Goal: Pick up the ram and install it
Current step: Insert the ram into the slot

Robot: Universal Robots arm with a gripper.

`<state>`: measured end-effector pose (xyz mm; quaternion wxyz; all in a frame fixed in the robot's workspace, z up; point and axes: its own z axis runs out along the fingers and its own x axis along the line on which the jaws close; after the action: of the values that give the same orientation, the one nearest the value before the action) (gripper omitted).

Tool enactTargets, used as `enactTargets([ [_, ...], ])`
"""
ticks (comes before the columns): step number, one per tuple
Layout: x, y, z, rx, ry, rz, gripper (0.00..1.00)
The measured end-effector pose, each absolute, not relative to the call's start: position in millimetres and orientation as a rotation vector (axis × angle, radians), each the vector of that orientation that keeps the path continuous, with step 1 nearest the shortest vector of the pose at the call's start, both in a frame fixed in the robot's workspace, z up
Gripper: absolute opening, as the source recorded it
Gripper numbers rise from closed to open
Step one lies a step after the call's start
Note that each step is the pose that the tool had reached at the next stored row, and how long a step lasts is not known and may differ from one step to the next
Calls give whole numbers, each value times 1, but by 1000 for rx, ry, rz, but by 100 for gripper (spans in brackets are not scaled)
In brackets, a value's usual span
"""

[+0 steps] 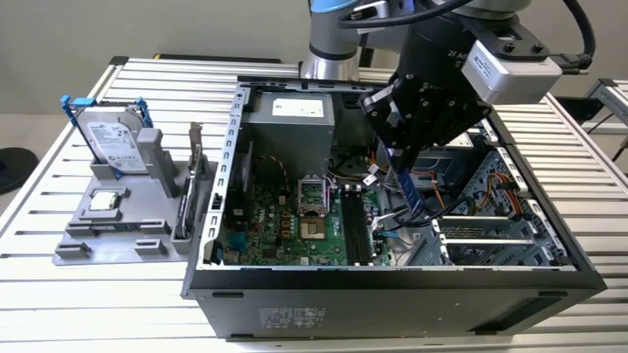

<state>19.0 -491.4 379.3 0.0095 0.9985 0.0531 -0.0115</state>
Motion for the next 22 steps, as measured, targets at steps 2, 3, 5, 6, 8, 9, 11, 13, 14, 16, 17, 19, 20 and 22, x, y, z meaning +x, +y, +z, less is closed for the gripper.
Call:
enactTargets([
  [2, 19, -491, 379, 3118, 165, -36, 0],
  [3, 19, -491, 378, 3118, 165, -36, 0],
  [5, 19, -491, 378, 3118, 165, -36, 0],
  [6, 19, -491, 377, 3118, 165, -36, 0],
  [8, 19, -491, 377, 3118, 164, -36, 0],
  [9, 19, -491, 376, 3118, 164, -36, 0],
  [11, 19, -491, 376, 3118, 164, -36, 0],
  [13, 19, -491, 375, 3118, 163, -36, 0],
  [14, 19, -491, 375, 3118, 163, -36, 0],
  [16, 19, -491, 374, 3118, 163, -36, 0],
  [17, 19, -491, 374, 3118, 162, -36, 0],
  [19, 19, -491, 373, 3118, 162, -36, 0],
  [20, 19, -491, 373, 3118, 162, -36, 0],
  [22, 19, -491, 373, 3118, 161, -36, 0],
])
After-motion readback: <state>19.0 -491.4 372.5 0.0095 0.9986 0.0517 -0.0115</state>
